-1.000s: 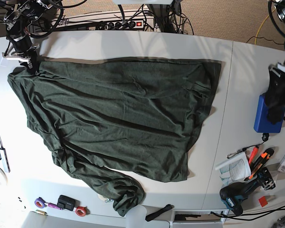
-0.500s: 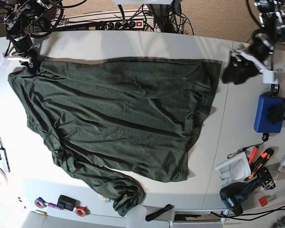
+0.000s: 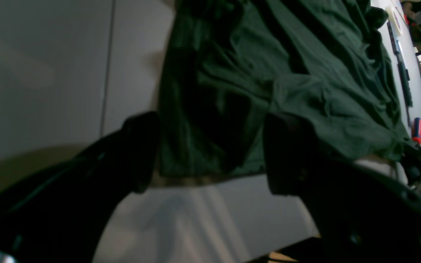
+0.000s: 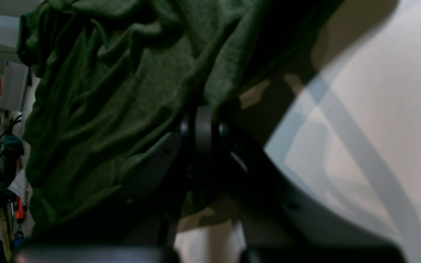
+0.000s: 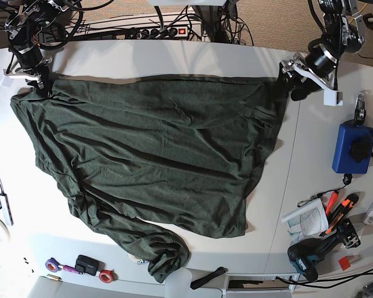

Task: Layout the t-shirt on the table in an organized manner, then fold the t-shirt properly
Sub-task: 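Lower the left gripper and grasp the shirt shoulder at the collar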

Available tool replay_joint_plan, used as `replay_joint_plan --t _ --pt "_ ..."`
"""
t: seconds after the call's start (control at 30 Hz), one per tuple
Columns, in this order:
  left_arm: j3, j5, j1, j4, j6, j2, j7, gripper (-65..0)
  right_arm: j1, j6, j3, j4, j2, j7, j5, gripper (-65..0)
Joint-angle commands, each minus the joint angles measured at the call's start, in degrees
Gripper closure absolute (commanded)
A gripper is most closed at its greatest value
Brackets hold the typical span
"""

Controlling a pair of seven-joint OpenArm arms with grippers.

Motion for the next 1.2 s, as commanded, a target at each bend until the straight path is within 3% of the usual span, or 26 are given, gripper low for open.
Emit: replay_joint_plan --t 0.0,0.57,0.63,0.9,1.17 --pt "-0.02 -1.38 0.44 0.72 -0.22 -0.2 -0.68 -45.3 0.17 0.79 0.15 0.72 0.94 0.28 1.25 0.0" --pt "8.98 2.4 0.44 0.68 -0.17 0.42 -4.39 -44.4 0.13 0.79 0.17 0.72 0.94 -0.2 1.36 0.0" --pt "8.98 2.67 0.28 0.68 -0.2 0.39 -4.63 -38.3 0.13 0.79 0.17 0.72 0.94 -0.17 1.36 0.0" --pt "8.98 2.89 0.07 0.68 -2.64 0.39 -7.1 -0.5 0.15 0.81 0.17 0.72 0.96 -0.87 1.36 0.0" --pt "8.98 4.83 0.09 0.68 -2.67 0.35 -6.69 0.0 -0.44 1.07 0.15 0.74 1.42 -1.68 2.58 0.0"
